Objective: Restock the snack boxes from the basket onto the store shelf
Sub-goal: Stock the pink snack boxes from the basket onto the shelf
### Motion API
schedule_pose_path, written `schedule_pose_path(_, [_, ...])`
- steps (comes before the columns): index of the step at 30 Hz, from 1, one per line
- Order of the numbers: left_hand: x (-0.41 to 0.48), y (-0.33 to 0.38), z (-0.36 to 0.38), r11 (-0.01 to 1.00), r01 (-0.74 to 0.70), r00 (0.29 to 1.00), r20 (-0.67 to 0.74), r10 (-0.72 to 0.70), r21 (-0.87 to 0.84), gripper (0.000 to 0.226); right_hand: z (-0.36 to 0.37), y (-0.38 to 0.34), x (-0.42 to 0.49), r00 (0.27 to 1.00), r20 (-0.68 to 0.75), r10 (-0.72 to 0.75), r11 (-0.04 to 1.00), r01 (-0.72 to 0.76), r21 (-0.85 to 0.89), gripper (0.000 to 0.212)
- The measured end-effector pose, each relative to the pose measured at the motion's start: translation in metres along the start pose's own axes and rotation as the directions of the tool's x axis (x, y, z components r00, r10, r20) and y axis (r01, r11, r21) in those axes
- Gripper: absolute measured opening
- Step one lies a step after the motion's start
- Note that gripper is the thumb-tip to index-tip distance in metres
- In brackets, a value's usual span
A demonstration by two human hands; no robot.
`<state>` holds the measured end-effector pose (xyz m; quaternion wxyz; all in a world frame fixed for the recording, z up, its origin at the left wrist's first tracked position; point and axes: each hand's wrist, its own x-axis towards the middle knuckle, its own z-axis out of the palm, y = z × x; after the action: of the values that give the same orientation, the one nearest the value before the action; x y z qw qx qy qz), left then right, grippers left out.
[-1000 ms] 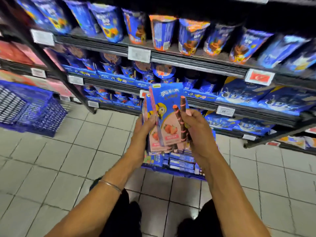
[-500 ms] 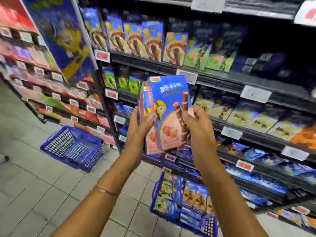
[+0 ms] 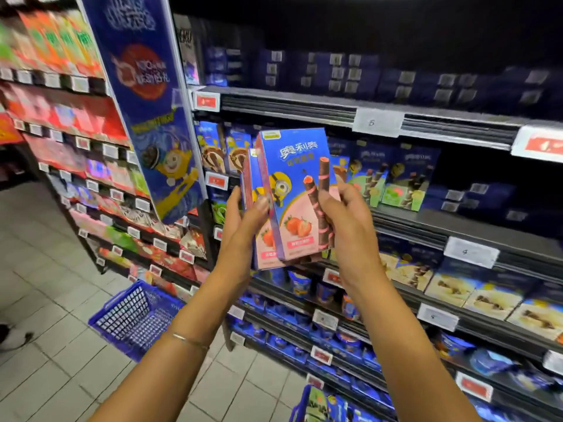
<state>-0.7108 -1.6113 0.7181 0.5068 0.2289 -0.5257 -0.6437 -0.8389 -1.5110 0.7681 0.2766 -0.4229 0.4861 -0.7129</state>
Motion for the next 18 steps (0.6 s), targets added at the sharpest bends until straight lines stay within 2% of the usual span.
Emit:
schedule_pose_path(8, [0.061,0.025,0.002,0.976,-0.21,0.975,-0.067,0.213,0.05,0.081,0.012,0.003,0.068,0.991,0.08,-0.11,0.994,0.107,0.032,0.017])
schedule_pose_path(15, [0.108,0.043,-0.027,0.966,-0.25,0.962,-0.1,0.255,0.063,0.085,0.045,0.007,0.114,0.988,0.14,-0.058,0.998,0.053,0.041,0.01])
schedule_pose_path(18, [0.137,0.051,-0.049,0.958,-0.276,0.955,-0.089,0.283,0.081,0.079,0.065,0.006,0.138,0.983,0.18,-0.035,0.998,0.027,0.049,0.021])
